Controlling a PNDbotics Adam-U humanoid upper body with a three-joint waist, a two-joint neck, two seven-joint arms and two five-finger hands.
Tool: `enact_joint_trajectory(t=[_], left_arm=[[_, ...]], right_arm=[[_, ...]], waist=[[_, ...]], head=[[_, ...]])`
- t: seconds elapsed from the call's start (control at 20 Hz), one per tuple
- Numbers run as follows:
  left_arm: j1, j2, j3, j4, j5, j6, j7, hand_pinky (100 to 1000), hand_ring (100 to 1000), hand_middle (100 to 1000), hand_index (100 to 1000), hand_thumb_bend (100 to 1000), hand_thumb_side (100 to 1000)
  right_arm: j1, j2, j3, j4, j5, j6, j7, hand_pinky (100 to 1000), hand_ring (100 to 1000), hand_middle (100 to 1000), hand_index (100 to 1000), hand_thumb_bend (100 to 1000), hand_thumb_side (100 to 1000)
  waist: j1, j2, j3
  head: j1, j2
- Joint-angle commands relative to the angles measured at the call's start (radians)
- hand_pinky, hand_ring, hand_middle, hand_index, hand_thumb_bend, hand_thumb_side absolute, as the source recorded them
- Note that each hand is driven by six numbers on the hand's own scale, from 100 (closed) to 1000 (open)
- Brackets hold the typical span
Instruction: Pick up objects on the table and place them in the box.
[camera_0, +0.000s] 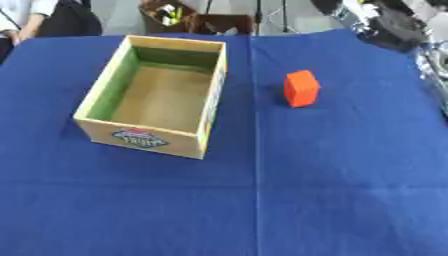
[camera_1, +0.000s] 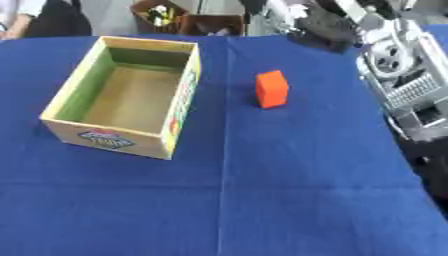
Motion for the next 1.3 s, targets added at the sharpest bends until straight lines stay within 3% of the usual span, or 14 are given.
enact_joint_trajectory(t=[0.05,0.25,0.45,0.55,0.95,1.15,1.2,1.3], left_arm=[[0.000,0.022,-0.003,-0.018,0.005,0.001,-0.005,485,630,580,768,357,906],[0.002,0.023,-0.004,-0.018,0.006,0.002,-0.008,484,630,580,768,358,906],[0.002,0.025,-0.005,-0.018,0.007,0.004,-0.011,484,631,580,768,357,905],[0.002,0.025,-0.006,-0.018,0.007,0.004,-0.011,484,631,580,768,357,904],[0.003,0.025,-0.008,-0.018,0.008,0.006,-0.016,483,632,580,767,357,904],[0.004,0.025,-0.009,-0.018,0.008,0.006,-0.017,483,632,579,767,357,904],[0.004,0.026,-0.008,-0.018,0.008,0.006,-0.017,483,632,580,767,357,904],[0.004,0.025,-0.008,-0.018,0.009,0.006,-0.016,483,632,579,767,357,903]], right_arm=[[-0.047,-0.036,0.025,0.058,0.050,-0.033,0.045,872,878,828,924,483,1000],[-0.092,-0.035,0.053,0.134,0.105,-0.084,0.099,883,892,826,921,548,953],[-0.122,-0.023,0.063,0.204,0.161,-0.135,0.156,890,904,833,928,564,854],[-0.131,-0.017,0.064,0.236,0.189,-0.160,0.184,899,915,843,943,589,759],[-0.174,0.011,0.042,0.367,0.299,-0.242,0.296,908,926,856,969,592,527],[-0.196,0.024,0.031,0.422,0.342,-0.269,0.356,908,929,861,984,595,464],[-0.202,0.027,0.027,0.432,0.350,-0.274,0.383,909,932,868,991,589,451],[-0.221,0.031,-0.008,0.416,0.342,-0.267,0.533,908,934,878,999,559,444]], waist=[[-0.003,-0.024,0.003],[-0.003,-0.026,0.004],[-0.004,-0.027,0.004],[-0.004,-0.028,0.004],[-0.002,-0.026,0.001],[-0.001,-0.026,0.001],[-0.001,-0.027,0.000],[0.000,-0.027,-0.002]], head=[[-0.002,0.004],[-0.002,0.003],[-0.002,0.000],[-0.001,-0.002],[0.000,-0.006],[-0.001,-0.007],[0.000,-0.008],[0.001,-0.008]])
